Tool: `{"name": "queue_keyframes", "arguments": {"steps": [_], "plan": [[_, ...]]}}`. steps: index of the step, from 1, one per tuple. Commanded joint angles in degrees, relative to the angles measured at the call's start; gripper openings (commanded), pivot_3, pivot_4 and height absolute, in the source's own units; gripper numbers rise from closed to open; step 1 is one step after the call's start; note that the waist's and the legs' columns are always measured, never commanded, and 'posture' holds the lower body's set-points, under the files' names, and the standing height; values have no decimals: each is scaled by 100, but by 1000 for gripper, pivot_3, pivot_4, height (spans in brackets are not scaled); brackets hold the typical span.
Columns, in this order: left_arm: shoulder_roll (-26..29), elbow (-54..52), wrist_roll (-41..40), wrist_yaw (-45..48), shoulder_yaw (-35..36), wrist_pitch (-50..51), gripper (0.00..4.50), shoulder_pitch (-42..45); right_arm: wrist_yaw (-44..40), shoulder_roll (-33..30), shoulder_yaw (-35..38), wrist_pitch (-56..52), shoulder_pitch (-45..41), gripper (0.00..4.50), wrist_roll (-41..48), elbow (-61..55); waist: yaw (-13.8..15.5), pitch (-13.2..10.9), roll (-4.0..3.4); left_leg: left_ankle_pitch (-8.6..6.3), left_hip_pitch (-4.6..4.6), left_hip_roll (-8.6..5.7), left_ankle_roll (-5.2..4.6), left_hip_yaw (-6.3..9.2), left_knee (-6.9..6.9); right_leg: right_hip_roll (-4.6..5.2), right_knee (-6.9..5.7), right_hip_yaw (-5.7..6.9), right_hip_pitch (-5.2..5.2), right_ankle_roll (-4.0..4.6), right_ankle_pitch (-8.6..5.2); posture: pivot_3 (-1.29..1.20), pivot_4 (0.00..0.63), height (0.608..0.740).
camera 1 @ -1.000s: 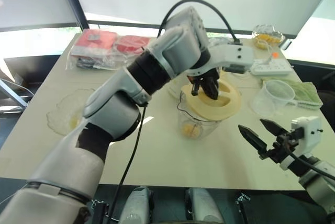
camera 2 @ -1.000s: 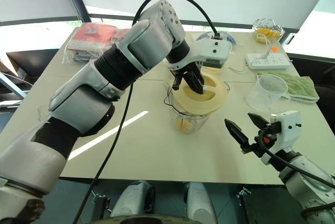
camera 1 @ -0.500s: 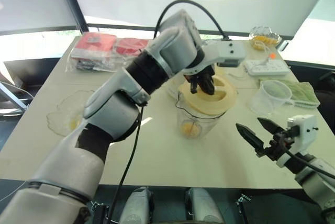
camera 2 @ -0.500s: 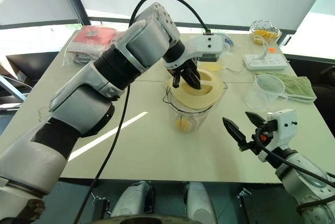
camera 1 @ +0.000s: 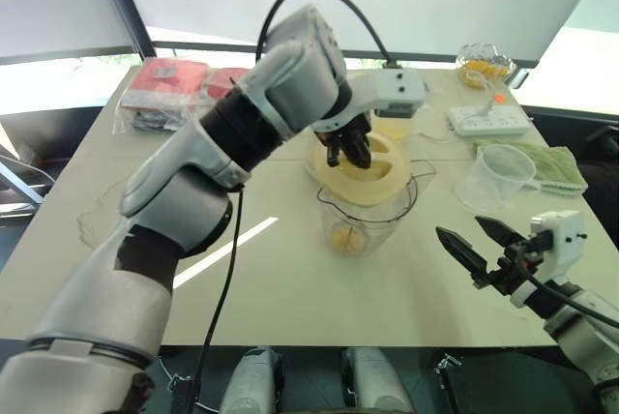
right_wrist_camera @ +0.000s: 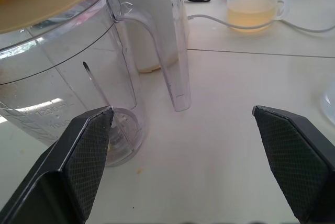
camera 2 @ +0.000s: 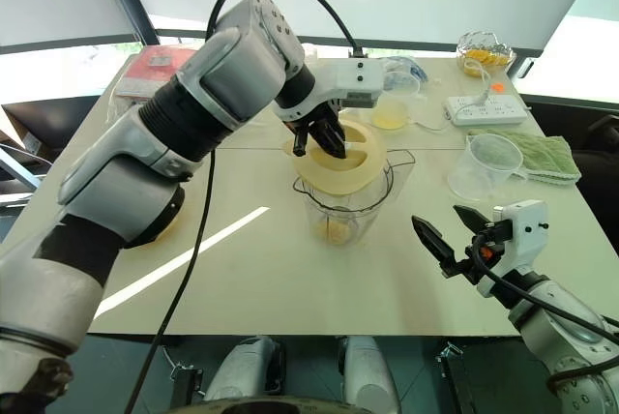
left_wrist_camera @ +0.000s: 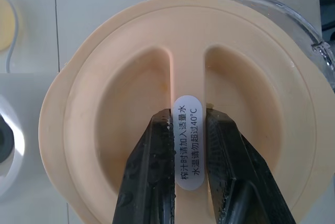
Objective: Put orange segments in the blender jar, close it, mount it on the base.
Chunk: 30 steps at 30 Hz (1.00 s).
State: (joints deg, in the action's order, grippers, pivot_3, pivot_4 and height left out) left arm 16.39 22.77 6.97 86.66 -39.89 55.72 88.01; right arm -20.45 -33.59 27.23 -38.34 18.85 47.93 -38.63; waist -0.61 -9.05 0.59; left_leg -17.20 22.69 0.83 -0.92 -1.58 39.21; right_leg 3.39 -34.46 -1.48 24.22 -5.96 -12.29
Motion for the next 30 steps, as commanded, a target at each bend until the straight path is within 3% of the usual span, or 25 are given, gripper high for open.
{"name": "queue_keyframes", "arguments": {"steps": [1,19,30], "plan": [[81,-325,-90,62,-211,301,263,-93,-26,12,19,73,-82,4500,-8,-35,2,0,0,0,4,-1,0,0,0,0,0,0,4,0,0,0,150,740],[-158,-890,-764,-871,151,723,263,-22,-117,76,-115,122,-138,4500,-186,84,11,-5,-2,1,39,-16,-1,1,1,-1,-1,0,36,-4,-1,0,150,740],[178,-1436,-1150,-840,-288,1186,263,-135,-122,177,-146,132,-97,4500,-256,52,3,-4,-3,1,37,-16,-1,2,1,-2,-6,-1,36,-4,-1,0,150,740]]}}
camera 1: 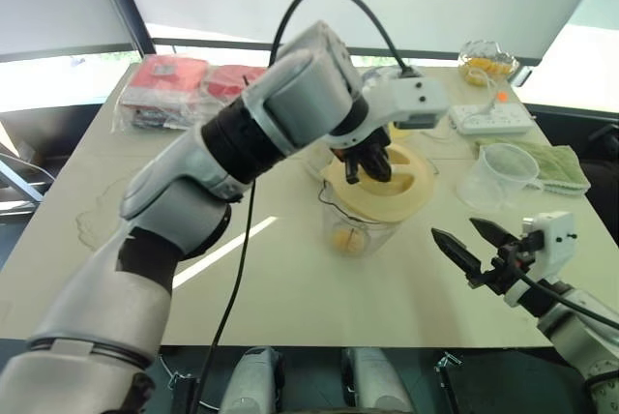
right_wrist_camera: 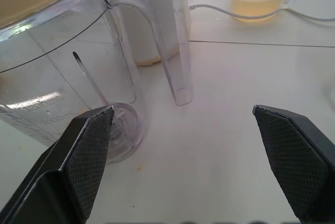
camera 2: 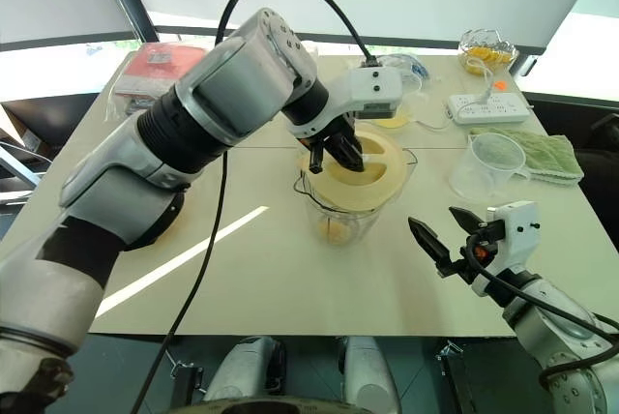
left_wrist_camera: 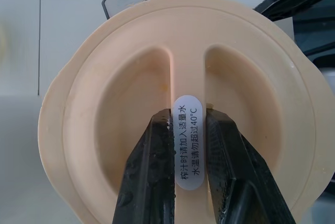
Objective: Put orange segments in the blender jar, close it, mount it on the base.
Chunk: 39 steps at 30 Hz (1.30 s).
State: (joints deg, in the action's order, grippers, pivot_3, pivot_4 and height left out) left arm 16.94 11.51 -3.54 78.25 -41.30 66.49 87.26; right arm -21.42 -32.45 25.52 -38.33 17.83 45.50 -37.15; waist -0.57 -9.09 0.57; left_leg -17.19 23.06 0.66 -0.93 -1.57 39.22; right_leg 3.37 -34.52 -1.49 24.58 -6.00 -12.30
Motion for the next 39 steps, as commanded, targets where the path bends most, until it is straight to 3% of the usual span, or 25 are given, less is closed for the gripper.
{"name": "queue_keyframes", "arguments": {"steps": [1,15,25,39], "plan": [[172,-347,-108,-29,-190,110,263,-84,-29,68,23,133,-1,4500,-22,-90,0,1,-1,0,-1,0,0,0,0,0,-1,0,0,0,0,0,150,740],[274,-321,-343,-385,-374,279,263,-361,-53,122,-62,271,-166,4500,-312,115,-14,-3,3,0,-31,-1,0,-2,2,-4,-51,-7,0,12,-19,0,150,740],[107,14,-504,-561,-263,417,263,-563,-119,295,-713,800,-1337,4500,-1052,1280,-6,2,-4,0,-63,4,0,0,0,-20,-77,-10,-16,36,-33,0,150,740],[424,-656,-605,-793,-246,340,263,-1035,-578,929,-1376,1391,-2129,4500,-1417,2485,-22,6,-10,0,-72,4,0,1,0,-19,-80,-12,-25,33,-34,0,150,740]]}}
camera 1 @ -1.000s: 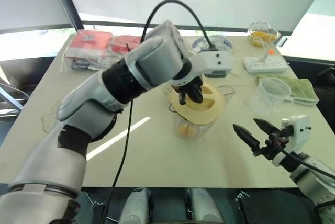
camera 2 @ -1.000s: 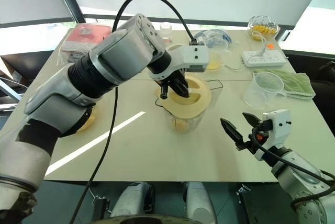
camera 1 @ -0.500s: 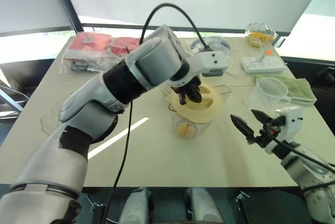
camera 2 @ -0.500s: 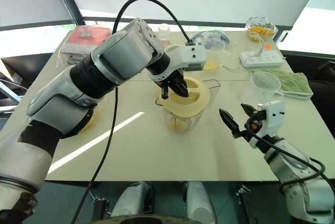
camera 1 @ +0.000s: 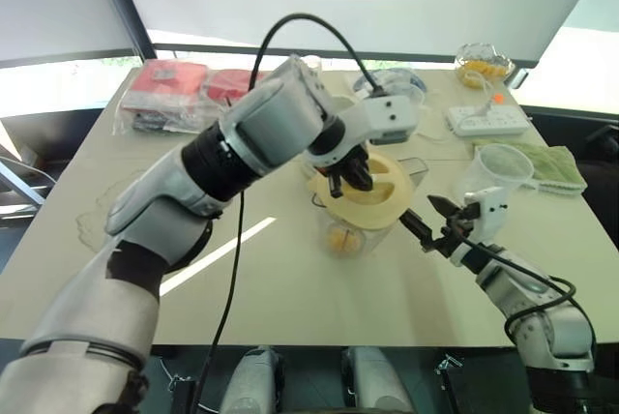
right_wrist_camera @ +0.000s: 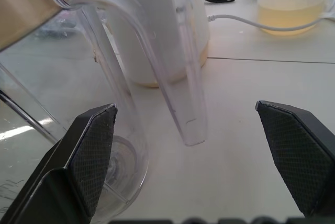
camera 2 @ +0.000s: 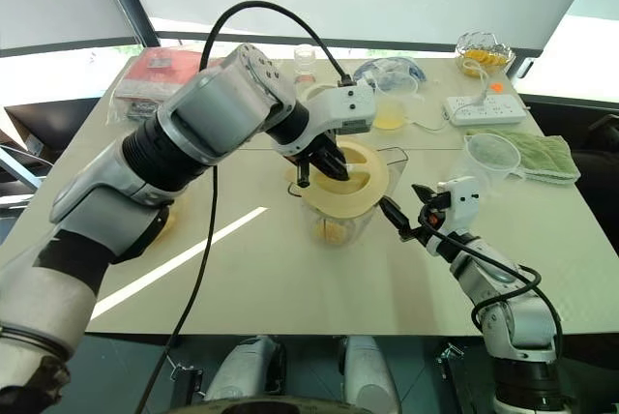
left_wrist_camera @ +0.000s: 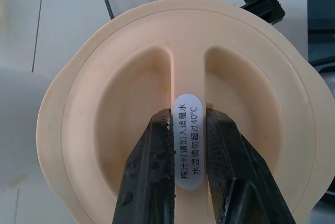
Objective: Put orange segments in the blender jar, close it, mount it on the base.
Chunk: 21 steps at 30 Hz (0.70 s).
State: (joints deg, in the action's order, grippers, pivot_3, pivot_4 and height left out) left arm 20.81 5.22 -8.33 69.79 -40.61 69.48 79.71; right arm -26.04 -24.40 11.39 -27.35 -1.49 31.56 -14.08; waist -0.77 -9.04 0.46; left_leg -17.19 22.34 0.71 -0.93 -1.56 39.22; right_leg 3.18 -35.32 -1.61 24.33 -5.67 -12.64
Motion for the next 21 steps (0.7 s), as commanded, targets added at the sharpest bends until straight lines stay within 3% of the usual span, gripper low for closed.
{"name": "queue_keyframes", "arguments": {"steps": [1,9,12,15,16,17,21], "plan": [[55,-41,-133,55,-324,26,263,-291,-178,141,8,378,-254,4500,-80,301,-3,1,-1,0,-2,1,0,0,0,-1,-2,0,-1,0,0,0,150,740],[156,-155,-171,48,-336,-3,263,-363,-570,381,-170,1174,-909,4500,-410,1249,-22,2,-4,0,-6,0,0,0,0,-3,-10,0,-1,0,0,0,150,740],[203,-255,-202,34,-344,42,263,-404,-678,365,-213,1289,-1040,3620,-501,1473,-21,2,-4,0,-7,0,0,0,0,-3,-12,-1,-1,-1,0,0,150,740],[242,-305,-224,13,-333,98,263,-439,-738,347,-229,1296,-1002,2186,-529,1439,-20,2,-4,0,-7,1,0,1,-1,-5,-13,0,-1,-3,0,0,150,740],[253,-308,-226,-1,-324,106,263,-456,-736,334,-239,1277,-969,1482,-541,1398,-19,2,-3,0,-7,1,0,2,-1,-5,-13,0,-1,-3,0,0,150,740],[262,-312,-230,-20,-315,117,263,-474,-732,328,-246,1260,-934,1145,-561,1354,-19,1,-2,0,-6,1,0,1,-1,-5,-13,0,-1,-3,0,0,150,740],[299,-391,-261,-147,-265,193,263,-629,-576,355,-231,1163,-803,1036,-663,1117,-18,2,-3,0,-6,2,0,2,-2,-5,-14,0,-1,-6,-2,0,150,740]]}}
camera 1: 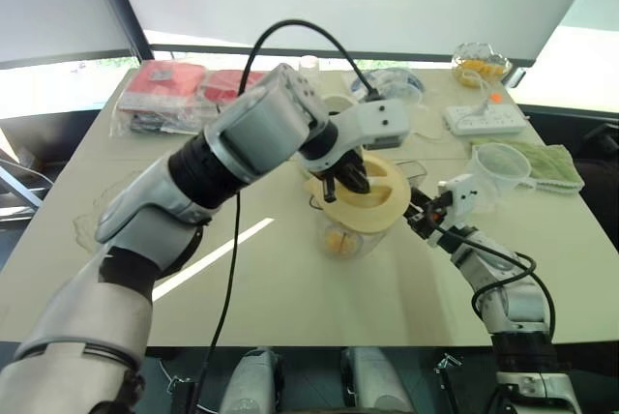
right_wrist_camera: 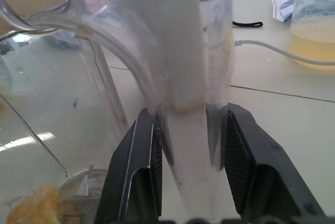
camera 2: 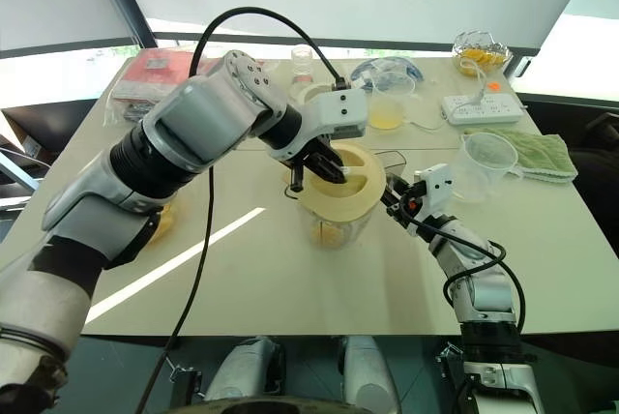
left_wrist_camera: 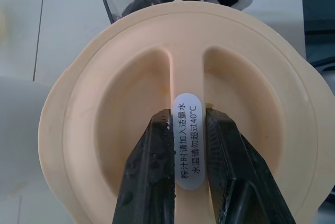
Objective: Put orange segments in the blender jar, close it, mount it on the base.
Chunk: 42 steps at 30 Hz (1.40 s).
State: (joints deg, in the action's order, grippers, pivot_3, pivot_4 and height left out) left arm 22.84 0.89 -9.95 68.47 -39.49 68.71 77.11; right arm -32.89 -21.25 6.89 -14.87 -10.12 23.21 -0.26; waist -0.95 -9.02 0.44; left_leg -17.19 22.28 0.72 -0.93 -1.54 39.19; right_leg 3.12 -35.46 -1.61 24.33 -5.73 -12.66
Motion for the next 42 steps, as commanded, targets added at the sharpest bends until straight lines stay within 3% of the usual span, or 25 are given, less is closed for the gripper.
{"name": "queue_keyframes", "arguments": {"steps": [1,7,14,30,34,42], "plan": [[102,25,-112,-44,-369,281,263,-399,128,45,219,-101,82,1036,171,-311,2,0,0,0,0,0,0,1,0,0,0,0,0,0,0,0,150,740],[166,-276,212,-754,-252,-166,263,-967,296,98,221,-227,207,1036,164,-609,23,6,0,0,-4,2,0,1,-1,0,0,0,-4,-1,-1,0,150,740],[3,-400,179,-1507,-38,508,263,-1357,413,168,272,-240,222,1036,201,-650,14,6,3,-3,-98,6,-2,4,-8,3,25,2,-107,-9,-21,0,150,740],[-1033,-262,4,-3266,1123,2359,263,-2118,463,142,347,-277,147,1036,209,-696,47,64,10,-3,-108,-5,-1,16,-7,36,32,7,-131,-23,-30,0,150,740],[-1148,-236,-21,-3616,1276,2379,263,-2222,450,147,373,-277,142,1036,192,-692,51,69,10,-4,-109,-21,1,22,-7,54,42,8,-145,-30,-34,0,150,740],[-773,-685,-98,-3493,798,1676,263,-2118,432,136,401,-253,138,1036,168,-644,36,69,12,-5,-107,-31,4,29,-8,68,49,9,-150,-27,-33,0,150,740]]}}
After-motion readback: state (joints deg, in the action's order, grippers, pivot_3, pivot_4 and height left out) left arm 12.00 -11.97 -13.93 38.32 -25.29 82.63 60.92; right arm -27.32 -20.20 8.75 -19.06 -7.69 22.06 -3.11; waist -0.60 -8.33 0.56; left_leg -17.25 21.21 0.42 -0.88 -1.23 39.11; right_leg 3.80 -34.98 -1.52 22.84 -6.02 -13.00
